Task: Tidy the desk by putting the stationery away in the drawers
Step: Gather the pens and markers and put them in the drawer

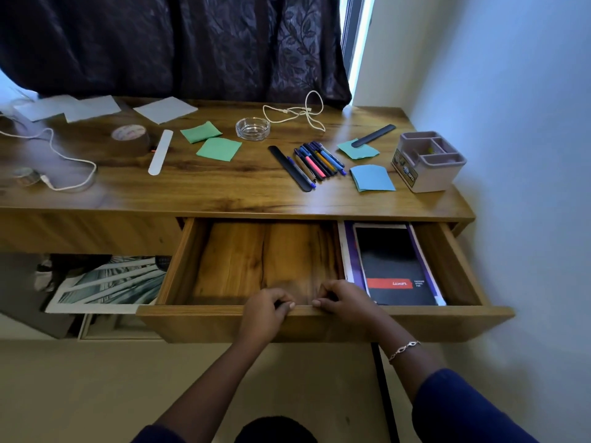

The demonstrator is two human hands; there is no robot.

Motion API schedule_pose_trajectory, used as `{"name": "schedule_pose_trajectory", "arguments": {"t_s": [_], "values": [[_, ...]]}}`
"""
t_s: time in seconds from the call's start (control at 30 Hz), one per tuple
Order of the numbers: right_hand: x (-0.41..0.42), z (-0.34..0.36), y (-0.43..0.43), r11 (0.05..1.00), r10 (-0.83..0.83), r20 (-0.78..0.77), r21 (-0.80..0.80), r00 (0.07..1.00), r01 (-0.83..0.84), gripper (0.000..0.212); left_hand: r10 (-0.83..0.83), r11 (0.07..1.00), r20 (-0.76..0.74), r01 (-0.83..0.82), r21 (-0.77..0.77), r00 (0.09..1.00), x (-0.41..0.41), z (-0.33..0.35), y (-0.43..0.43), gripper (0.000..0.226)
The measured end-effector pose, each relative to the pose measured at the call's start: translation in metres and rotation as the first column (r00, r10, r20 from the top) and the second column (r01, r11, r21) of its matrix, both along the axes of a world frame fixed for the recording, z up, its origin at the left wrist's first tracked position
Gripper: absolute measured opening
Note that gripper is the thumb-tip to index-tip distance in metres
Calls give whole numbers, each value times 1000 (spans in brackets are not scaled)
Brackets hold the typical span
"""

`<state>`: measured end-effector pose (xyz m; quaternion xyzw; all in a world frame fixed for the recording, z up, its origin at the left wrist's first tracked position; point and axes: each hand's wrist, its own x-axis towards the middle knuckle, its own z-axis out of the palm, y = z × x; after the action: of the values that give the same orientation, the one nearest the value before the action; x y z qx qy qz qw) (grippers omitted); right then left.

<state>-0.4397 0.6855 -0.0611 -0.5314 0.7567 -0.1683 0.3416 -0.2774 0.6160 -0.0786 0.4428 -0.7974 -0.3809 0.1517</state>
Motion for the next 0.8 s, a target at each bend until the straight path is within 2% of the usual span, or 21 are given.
{"name": "schedule_pose_trajectory", "arguments": {"t_s": [0.2, 0.4, 0.8], "values": [[16, -6, 33, 996, 56, -5, -69, 998, -57, 9, -2, 1000, -19, 2, 24, 1000, 19, -5, 30, 8], [29, -10, 58, 989, 72, -76, -121, 995, -81, 15, 1, 998, -21, 0, 67, 1000, 31, -7, 52, 10], [38, -7, 80, 991, 98, 17, -94, 995, -96, 14, 18, 993, -2, -17, 115, 1000, 44, -4, 76, 8]]}}
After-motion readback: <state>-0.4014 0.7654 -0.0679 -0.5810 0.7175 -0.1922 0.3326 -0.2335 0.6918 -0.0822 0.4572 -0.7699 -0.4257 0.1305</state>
